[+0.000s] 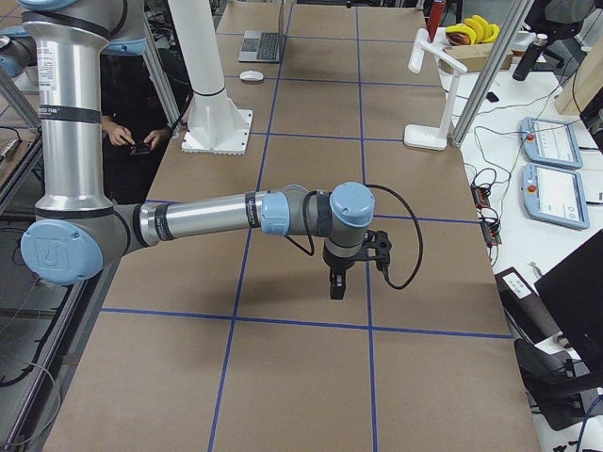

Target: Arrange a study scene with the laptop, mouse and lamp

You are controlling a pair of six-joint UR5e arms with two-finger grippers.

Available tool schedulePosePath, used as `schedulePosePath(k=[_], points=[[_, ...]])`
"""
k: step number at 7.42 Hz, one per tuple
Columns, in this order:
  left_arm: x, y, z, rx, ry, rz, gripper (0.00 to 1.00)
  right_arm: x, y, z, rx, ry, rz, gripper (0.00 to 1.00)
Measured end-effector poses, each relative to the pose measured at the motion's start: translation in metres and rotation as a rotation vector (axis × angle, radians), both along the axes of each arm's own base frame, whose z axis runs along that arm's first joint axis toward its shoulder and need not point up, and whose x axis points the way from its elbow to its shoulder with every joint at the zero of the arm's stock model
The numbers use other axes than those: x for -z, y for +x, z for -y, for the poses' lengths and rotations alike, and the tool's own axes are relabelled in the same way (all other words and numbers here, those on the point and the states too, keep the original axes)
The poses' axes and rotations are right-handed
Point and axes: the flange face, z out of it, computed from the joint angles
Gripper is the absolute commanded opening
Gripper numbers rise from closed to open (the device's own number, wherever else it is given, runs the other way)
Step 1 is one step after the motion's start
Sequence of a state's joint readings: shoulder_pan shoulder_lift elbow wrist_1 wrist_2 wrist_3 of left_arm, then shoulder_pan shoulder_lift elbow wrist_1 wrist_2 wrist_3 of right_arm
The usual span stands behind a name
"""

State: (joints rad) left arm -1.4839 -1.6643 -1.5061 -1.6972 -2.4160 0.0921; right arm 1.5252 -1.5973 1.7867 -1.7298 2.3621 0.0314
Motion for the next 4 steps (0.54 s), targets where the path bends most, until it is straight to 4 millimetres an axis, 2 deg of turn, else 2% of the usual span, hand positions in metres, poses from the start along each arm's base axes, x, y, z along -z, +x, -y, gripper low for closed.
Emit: schedulePosePath(k=[2,3,4], points=[[0.003,-0.001,0.000,0.002,0.007,-0.001,1.00,0.010,0.000,0.008,0.000,0.022,-0.005,0.99],[0.010,-0.001,0.000,0.002,0.017,-0.001,1.00,0.017,-0.001,0.012,0.001,0.037,-0.004,0.99],[0.026,-0.001,-0.003,0.002,0.029,-0.003,1.00,0.034,-0.007,0.018,0.013,0.072,-0.005,0.99]])
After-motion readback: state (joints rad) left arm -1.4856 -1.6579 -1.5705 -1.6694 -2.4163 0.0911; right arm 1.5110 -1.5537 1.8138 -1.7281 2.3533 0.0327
